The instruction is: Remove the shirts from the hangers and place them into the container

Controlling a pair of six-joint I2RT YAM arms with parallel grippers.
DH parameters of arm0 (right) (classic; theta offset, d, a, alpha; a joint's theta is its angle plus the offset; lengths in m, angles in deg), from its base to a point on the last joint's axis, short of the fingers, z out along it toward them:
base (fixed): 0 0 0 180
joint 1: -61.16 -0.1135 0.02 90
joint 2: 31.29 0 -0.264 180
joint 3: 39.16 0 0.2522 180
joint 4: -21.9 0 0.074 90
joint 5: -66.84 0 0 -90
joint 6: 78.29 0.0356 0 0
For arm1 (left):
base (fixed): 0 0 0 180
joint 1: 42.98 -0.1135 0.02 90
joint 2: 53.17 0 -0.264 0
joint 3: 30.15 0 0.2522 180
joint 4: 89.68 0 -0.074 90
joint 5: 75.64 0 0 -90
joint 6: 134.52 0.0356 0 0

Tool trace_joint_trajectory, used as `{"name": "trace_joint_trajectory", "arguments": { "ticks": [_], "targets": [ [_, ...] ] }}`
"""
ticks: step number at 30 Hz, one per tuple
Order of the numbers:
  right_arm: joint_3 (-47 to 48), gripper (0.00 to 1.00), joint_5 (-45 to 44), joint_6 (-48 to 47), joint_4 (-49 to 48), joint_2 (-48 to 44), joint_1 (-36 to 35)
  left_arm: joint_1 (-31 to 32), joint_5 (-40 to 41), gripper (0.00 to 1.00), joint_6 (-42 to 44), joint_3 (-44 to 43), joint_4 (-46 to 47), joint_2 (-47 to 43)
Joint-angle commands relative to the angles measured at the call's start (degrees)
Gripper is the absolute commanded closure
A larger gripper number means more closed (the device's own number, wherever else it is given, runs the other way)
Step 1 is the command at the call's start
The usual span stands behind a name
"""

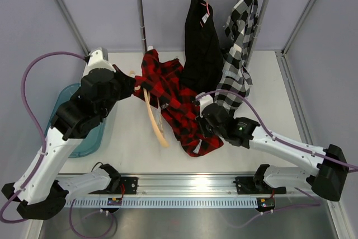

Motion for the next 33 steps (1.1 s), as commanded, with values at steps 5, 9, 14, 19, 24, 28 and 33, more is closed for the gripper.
{"name": "trace_joint_trajectory", "arguments": {
  "ticks": [5,9,14,19,24,28,33],
  "targets": [
    [0.62,1.0,-3.91,3.5,0.88,2.36,0.97,-0.45,-3.93,1.0,2.02,-3.81,1.55,-2.21],
    [6.51,0.64,-2.87,3.6,4.05,0.44,0.8,-0.36,-7.45,1.0,-1.41,2.16,4.89,-1.51],
    [13.27,0.3,-3.21,2.54,6.16,-2.83,-1.83,-0.19,-7.8,1.0,-6.33,7.79,11.39,1.21],
    [19.52,0.24,-5.33,1.58,7.75,-2.04,-7.28,0.78,-5.7,1.0,-8.62,7.19,14.3,4.73],
    [23.73,0.23,-6.02,2.01,6.87,4.19,-11.49,1.75,-3.15,1.0,-9.15,3.94,14.13,8.06],
    [26.11,0.22,-6.91,3.24,5.99,8.33,-13.0,2.36,-1.83,1.0,-9.32,2.97,13.95,9.39],
    [28.66,0.22,-8.49,3.77,5.9,13.95,-13.18,2.72,-1.04,1.0,-9.41,3.14,13.86,9.74]
  ]
}}
